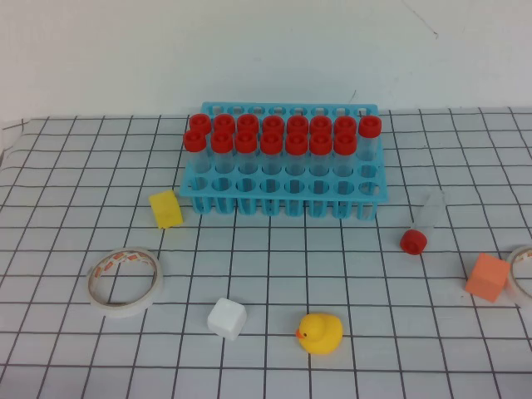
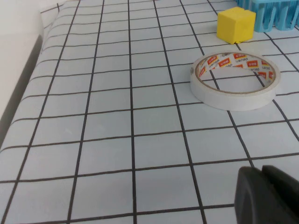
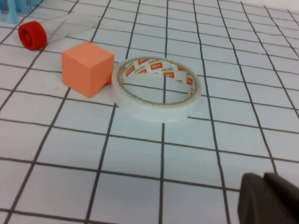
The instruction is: Place the test tubes
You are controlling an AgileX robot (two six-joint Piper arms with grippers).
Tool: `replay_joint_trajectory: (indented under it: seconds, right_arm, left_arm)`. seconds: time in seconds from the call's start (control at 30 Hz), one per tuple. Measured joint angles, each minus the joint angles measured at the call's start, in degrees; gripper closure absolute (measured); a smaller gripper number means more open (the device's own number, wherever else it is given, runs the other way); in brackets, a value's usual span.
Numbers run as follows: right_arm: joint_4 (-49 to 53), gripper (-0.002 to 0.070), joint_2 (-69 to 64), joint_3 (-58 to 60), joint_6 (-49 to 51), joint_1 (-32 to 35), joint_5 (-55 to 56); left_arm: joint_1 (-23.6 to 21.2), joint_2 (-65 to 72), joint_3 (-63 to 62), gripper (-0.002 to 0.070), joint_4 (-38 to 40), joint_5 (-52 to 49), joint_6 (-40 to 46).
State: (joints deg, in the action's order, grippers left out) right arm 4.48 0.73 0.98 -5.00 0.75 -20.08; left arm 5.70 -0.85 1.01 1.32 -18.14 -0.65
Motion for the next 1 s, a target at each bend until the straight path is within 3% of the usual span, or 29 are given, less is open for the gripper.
replay_joint_trajectory:
  seconds: [1.0]
  right_arm:
    - [0.00, 0.0678, 0.00, 0.00, 0.00, 0.00, 0.00]
  left_arm:
    - [0.00, 0.00, -0.07, 0.0676, -1.73, 0.00, 0.65]
